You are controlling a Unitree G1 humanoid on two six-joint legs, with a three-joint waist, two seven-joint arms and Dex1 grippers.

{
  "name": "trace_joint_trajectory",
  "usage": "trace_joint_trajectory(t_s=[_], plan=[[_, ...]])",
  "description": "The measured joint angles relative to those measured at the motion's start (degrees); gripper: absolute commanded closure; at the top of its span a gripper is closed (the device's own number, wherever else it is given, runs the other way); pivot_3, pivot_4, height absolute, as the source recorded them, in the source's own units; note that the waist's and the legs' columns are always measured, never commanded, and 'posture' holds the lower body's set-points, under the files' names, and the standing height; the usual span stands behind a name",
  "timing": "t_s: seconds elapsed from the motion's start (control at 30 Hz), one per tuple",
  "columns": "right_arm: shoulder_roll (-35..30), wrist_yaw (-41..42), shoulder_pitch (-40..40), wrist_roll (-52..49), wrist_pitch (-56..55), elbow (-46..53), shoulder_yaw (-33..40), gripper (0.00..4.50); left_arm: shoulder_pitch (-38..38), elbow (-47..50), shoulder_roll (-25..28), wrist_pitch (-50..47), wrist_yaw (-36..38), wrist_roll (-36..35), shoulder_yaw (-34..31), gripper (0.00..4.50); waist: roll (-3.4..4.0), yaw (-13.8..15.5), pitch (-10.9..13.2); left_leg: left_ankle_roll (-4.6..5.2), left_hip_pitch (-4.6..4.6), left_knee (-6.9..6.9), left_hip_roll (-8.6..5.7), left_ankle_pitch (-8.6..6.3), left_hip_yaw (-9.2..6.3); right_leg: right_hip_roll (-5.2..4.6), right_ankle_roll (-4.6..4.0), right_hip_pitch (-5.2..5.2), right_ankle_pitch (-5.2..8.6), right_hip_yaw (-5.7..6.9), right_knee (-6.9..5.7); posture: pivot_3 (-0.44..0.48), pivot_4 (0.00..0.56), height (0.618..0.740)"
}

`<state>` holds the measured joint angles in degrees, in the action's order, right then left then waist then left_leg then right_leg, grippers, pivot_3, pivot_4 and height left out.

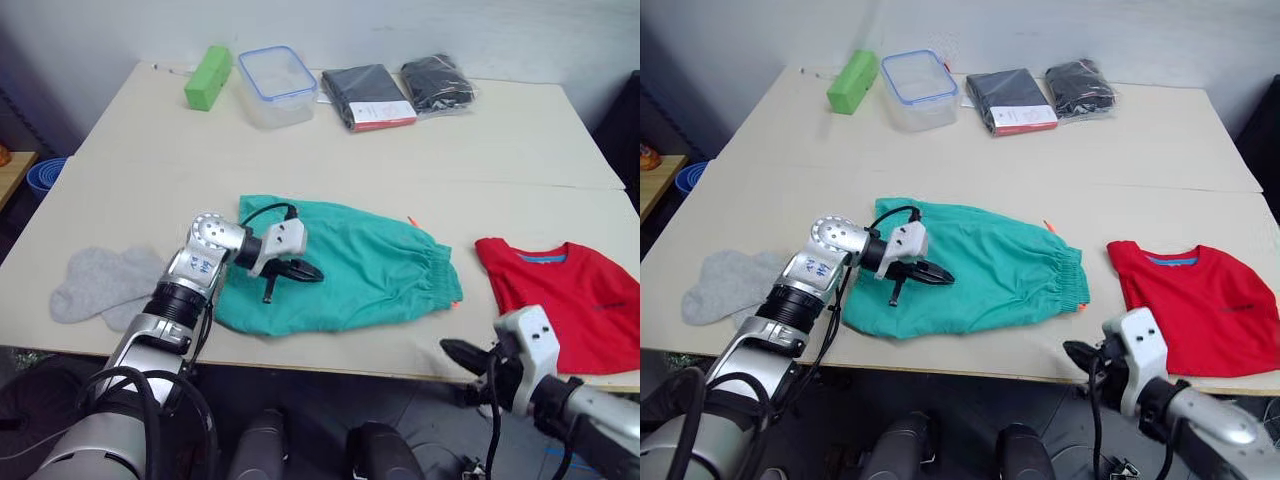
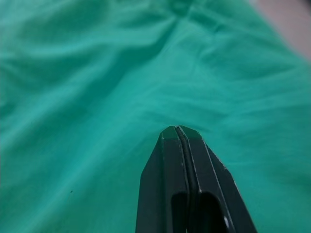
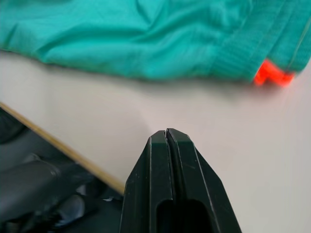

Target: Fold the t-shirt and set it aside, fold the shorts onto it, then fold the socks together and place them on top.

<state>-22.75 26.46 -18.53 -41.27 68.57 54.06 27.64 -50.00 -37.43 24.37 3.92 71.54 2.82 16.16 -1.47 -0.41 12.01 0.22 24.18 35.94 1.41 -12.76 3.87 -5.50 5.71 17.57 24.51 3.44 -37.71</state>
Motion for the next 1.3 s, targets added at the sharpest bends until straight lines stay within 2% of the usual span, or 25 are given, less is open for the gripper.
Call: trace_joint_trajectory(t_s=[0.17, 0.37, 0.4, 0.6, 0.83, 0.93, 1.13, 1.27, 1.3], plan=[[11.8, -10.6, 3.6, -10.1, 5.4, -2.2, 4.3, 2.16, -1.8, -4.7, -0.4, 3.8, -3.3, 1.2, -0.2, 4.50, 0.02, 0.1, 0.0, 0.30, -0.05, -0.17, 0.04, 0.08, -0.02, -0.06, -0.18, 0.02, -0.12, -0.02, 0.03, 0.000, 0.150, 0.740], [19.1, -24.8, 9.1, -23.0, 6.4, -10.0, 5.8, 0.15, -1.8, -5.0, -0.3, 5.1, -3.2, 1.2, -0.5, 4.50, 0.05, 0.1, -0.1, 0.00, -0.05, -0.44, 0.00, 0.24, -0.02, -0.07, -0.23, 0.16, -0.15, -0.02, 0.00, 0.000, 0.150, 0.740], [19.4, -27.0, 9.8, -25.3, 6.0, -11.3, 5.8, 0.03, -1.8, -5.0, -0.3, 5.2, -3.2, 1.2, -0.5, 4.50, 0.05, 0.1, -0.1, 0.00, -0.05, -0.45, -0.01, 0.24, -0.02, -0.07, -0.23, 0.17, -0.15, -0.02, -0.01, 0.000, 0.150, 0.740], [21.1, -40.8, 16.8, -36.3, -0.4, -21.3, 3.7, 0.03, -1.4, -3.7, 0.9, 3.8, -3.3, 1.3, -0.6, 4.50, -0.03, -0.8, -0.1, 0.08, -0.07, -0.45, 0.01, 0.30, -0.01, -0.06, -0.24, 0.17, -0.16, -0.02, -0.02, 0.000, 0.150, 0.740], [20.8, -46.9, 25.9, -38.3, -8.1, -31.3, -1.6, 0.03, -0.6, -1.7, 1.4, 2.8, -3.9, 1.8, -0.6, 4.50, -0.10, -1.4, -0.2, 0.16, -0.10, -0.50, 0.03, 0.32, 0.00, -0.04, -0.29, 0.21, -0.18, -0.05, -0.06, 0.000, 0.150, 0.740], [19.3, -46.9, 28.1, -36.2, -10.8, -34.0, -3.7, 0.67, -0.6, -1.4, 1.3, 2.1, -4.5, 1.7, -0.6, 4.50, -0.13, -1.3, -0.2, 0.15, -0.10, -0.50, 0.03, 0.33, 0.01, -0.04, -0.29, 0.21, -0.18, -0.06, -0.07, 0.000, 0.150, 0.740], [17.1, -46.2, 29.3, -34.0, -14.3, -38.0, -5.4, 2.85, -0.5, 0.0, 0.5, -3.8, -5.4, -0.3, -2.5, 4.50, -0.13, -1.3, -0.2, 0.16, -0.04, -0.50, 0.02, 0.33, 0.01, -0.05, -0.29, 0.27, -0.18, -0.06, -0.07, 0.000, 0.150, 0.740], [14.4, -45.3, 31.8, -32.6, -16.2, -40.6, -5.4, 4.22, 0.4, 6.3, 1.8, -9.6, -4.1, -2.9, -4.2, 4.50, -0.13, -1.2, -0.2, 0.06, 0.00, -0.51, 0.00, 0.40, 0.02, -0.08, -0.29, 0.34, -0.18, -0.06, -0.10, 0.000, 0.150, 0.740], [13.5, -44.7, 32.5, -32.1, -16.6, -41.1, -5.4, 4.45, 1.4, 8.2, 2.8, -10.6, -3.6, -3.2, -4.2, 4.50, -0.13, -1.2, -0.2, 0.02, -0.02, -0.53, -0.02, 0.42, 0.03, -0.09, -0.29, 0.34, -0.18, -0.07, -0.10, 0.000, 0.150, 0.740]])
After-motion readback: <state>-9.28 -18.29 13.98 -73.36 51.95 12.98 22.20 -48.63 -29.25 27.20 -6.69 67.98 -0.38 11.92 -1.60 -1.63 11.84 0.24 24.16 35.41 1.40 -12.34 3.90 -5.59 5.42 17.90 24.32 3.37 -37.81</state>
